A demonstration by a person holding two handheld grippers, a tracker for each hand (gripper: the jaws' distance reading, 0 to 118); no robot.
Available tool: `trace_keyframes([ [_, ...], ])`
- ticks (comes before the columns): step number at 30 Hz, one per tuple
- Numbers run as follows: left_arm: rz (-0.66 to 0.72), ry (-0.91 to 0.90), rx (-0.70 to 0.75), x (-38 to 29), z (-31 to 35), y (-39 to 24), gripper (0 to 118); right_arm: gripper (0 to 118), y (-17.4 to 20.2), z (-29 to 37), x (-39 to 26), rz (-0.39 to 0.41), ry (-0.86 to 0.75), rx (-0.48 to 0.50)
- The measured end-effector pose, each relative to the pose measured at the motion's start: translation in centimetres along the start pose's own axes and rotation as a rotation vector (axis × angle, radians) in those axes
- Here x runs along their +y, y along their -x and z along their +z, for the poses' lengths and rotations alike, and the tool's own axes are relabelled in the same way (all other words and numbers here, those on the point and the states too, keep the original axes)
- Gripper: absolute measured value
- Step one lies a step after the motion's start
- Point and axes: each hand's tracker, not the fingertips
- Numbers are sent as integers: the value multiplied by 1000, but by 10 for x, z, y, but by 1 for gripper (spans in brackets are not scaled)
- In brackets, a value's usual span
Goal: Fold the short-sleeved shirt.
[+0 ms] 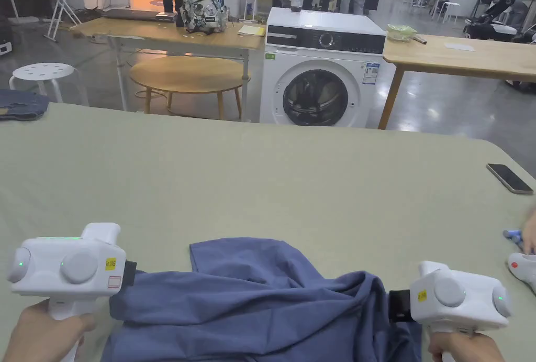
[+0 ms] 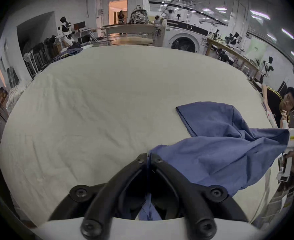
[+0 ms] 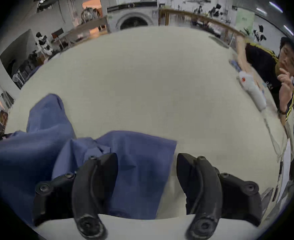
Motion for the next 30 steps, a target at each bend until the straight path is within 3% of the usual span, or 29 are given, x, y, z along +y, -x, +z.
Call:
trace_keyframes([
  [2,-1,4,3,2,-6,1,0,47,10,2,-7,1,3,8],
  [3,-5,6,4,2,-7,1,0,39,14,2,-9,21,-7,-43],
  [5,-11,5,10,1,-7,1,0,0,18,2,-12,44,-26,-42],
  [7,-14,7,6,2,-9,1,0,0,16,4,-12,22,-23,3],
  [10,-15,1,7,2,-8,1,0,0,13,9,-14,43,-47,-14],
  [20,-11,-164,19,30,52,13,0,0,1,101,7,50,-429,-33],
  [30,-13,-334,84,77,138,37,0,0,-10,196,43,55,-658,-98],
])
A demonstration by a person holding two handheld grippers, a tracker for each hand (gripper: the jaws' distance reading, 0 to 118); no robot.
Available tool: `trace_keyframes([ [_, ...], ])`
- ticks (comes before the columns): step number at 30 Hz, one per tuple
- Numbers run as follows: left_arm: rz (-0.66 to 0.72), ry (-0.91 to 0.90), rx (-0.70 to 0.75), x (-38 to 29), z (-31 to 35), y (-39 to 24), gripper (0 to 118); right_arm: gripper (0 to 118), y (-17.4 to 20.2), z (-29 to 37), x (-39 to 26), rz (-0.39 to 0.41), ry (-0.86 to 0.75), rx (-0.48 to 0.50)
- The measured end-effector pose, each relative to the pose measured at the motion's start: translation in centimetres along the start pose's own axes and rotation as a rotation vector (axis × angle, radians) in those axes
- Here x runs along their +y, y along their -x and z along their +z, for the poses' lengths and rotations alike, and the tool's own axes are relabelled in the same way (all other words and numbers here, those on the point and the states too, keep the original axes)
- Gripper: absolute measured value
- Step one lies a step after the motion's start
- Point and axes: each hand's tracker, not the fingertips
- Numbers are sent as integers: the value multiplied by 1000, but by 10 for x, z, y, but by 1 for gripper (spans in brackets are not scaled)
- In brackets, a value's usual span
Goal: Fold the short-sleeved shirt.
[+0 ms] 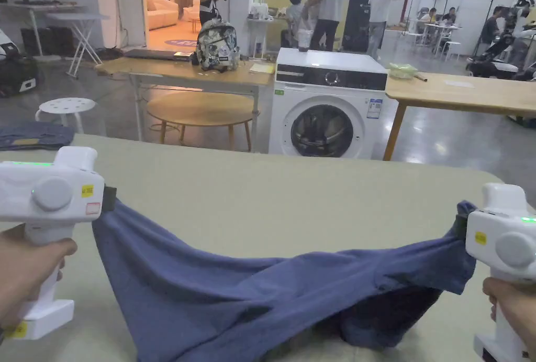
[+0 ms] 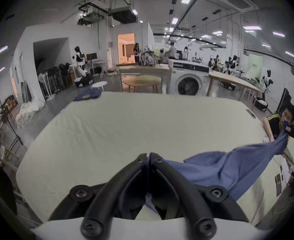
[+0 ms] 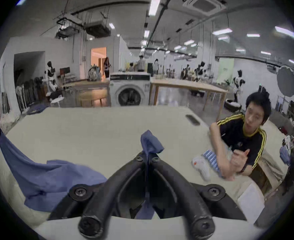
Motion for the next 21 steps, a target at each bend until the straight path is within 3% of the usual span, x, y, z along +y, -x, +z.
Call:
trace_keyframes([
  [11,15,-105,99,82,27,40,0,0,-7,20,88,40,-178,-52],
  [21,65,-144,170,146,7,83,0,0,-8,7,163,56,-246,-110],
])
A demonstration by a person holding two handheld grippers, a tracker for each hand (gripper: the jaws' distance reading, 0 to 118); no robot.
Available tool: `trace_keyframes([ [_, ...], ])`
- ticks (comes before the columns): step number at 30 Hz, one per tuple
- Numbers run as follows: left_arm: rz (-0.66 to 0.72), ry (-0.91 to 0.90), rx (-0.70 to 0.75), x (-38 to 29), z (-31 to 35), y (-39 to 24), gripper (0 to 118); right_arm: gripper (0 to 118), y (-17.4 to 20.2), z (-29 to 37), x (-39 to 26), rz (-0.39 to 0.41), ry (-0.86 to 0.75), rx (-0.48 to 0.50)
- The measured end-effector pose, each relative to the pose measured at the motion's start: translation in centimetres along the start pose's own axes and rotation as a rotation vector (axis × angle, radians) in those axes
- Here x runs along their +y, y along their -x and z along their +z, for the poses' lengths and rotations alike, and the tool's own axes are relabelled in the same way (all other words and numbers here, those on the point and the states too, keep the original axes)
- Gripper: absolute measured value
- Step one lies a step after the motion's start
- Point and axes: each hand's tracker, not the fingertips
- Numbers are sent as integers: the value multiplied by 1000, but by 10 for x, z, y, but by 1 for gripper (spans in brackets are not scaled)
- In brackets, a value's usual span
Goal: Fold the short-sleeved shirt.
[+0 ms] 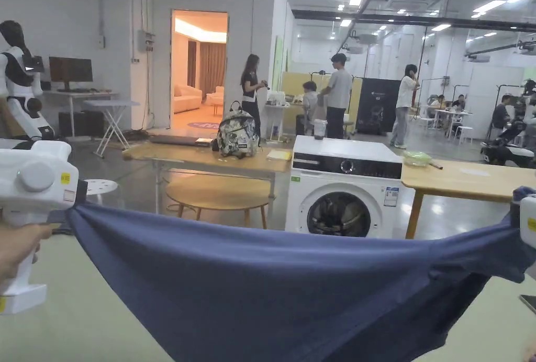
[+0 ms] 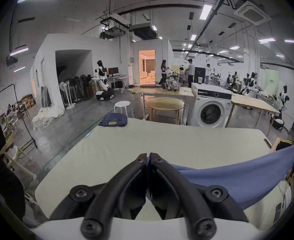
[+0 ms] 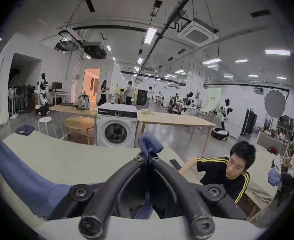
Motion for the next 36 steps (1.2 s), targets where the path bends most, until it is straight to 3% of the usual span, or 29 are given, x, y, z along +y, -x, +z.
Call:
trace_keyframes([
  [6,13,-25,18,32,-17,5,0,0,2,-24,29,-32,-25,-13],
  [16,-2,-88,31,53,-17,-2,0,0,2,-44,43,-12,-55,-16],
  [27,-46,21,10,-41,-35,-14,0,0,2,-26,-50,40,69,-22],
  [36,-31,67,-52,-135,-4,2,0,0,-15,28,-140,85,153,-34],
])
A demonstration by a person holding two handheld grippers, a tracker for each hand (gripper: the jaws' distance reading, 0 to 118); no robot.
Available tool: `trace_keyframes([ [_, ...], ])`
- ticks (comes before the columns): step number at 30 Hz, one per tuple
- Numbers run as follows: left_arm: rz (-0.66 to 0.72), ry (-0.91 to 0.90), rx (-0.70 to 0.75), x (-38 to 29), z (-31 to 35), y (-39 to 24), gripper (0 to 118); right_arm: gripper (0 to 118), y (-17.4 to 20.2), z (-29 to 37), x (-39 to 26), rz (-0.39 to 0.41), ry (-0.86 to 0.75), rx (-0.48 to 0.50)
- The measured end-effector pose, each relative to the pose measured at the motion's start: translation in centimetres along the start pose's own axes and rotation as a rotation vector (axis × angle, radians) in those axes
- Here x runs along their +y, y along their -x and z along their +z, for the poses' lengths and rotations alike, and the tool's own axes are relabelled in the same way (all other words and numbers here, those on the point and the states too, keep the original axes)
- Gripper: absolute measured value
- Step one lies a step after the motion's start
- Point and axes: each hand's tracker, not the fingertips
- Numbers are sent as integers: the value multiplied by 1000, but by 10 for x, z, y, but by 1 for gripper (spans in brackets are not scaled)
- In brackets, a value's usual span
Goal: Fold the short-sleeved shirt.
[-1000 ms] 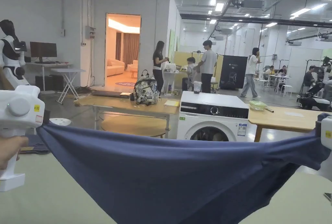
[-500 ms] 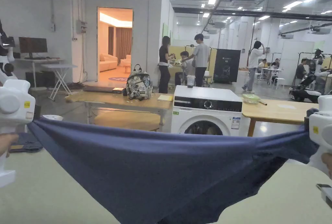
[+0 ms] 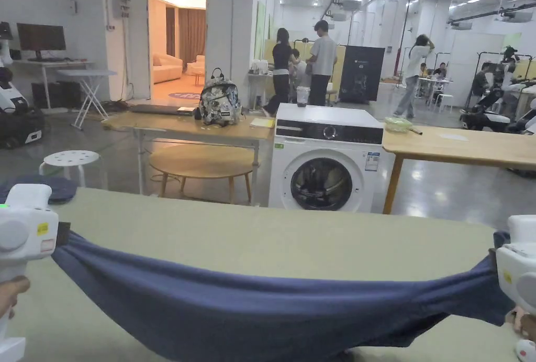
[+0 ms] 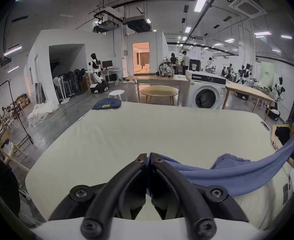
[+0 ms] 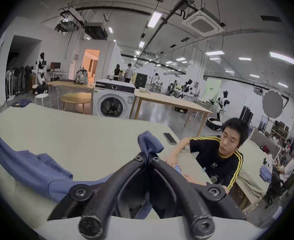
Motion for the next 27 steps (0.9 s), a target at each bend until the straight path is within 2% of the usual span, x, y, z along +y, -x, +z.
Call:
trace_keyframes([
  [7,26,34,-32,-78,41,11,0,0,-1,53,-68,24,52,12],
  [14,29,159,-33,-165,62,19,0,0,8,73,-128,57,127,35],
  [19,12,267,-19,-213,49,31,0,0,19,84,-154,100,179,45],
  [27,-14,380,23,-252,36,33,0,2,26,77,-188,103,254,55],
])
